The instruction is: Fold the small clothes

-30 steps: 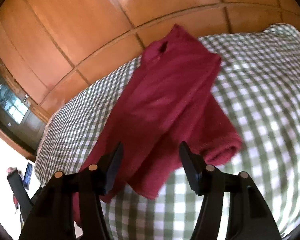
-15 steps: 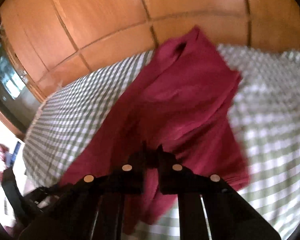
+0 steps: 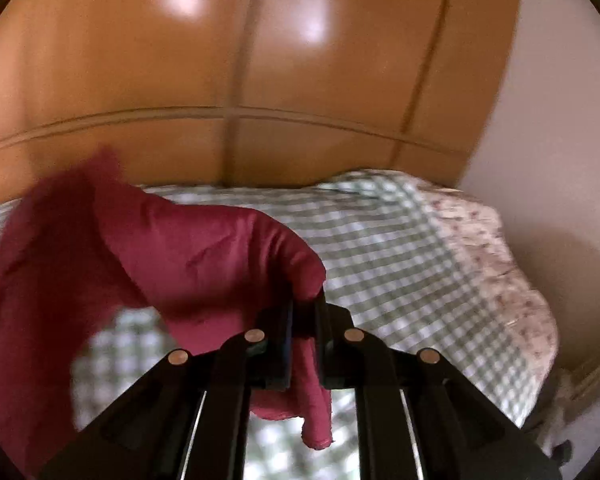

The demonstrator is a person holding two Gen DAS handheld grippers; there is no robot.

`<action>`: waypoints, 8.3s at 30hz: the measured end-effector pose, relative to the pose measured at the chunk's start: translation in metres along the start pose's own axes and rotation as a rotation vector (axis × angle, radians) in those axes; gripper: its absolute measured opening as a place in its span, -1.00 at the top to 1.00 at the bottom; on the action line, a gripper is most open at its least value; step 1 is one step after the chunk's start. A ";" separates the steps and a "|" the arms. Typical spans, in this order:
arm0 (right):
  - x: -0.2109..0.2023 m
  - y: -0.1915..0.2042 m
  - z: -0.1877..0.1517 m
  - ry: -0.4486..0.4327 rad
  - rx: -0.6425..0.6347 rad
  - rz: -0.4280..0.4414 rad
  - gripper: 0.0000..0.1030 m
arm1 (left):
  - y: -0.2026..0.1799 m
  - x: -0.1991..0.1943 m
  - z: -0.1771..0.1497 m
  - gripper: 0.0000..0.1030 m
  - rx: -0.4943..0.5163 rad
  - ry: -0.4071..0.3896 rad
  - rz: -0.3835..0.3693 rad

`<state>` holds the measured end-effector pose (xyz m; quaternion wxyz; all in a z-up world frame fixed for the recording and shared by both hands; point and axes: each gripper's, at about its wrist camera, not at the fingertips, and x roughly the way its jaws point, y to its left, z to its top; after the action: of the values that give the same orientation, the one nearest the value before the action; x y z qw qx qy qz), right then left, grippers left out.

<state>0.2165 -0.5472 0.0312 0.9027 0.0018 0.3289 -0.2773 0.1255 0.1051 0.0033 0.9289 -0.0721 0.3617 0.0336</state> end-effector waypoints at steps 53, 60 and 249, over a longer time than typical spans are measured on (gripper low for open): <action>-0.082 -0.033 -0.019 0.038 0.212 0.496 0.87 | -0.251 0.084 -0.086 0.70 0.033 0.487 -0.736; -0.128 -0.044 -0.026 -0.013 0.156 0.540 0.87 | -0.200 0.034 -0.029 0.83 0.040 0.384 -0.780; -0.098 0.005 -0.184 0.315 -0.125 0.516 -0.31 | -0.117 0.052 -0.075 -0.58 0.222 0.263 -0.259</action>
<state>0.0481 -0.4599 -0.0549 0.8795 0.0726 0.4701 -0.0142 0.1265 -0.0220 -0.0737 0.8725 -0.0188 0.4690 -0.1357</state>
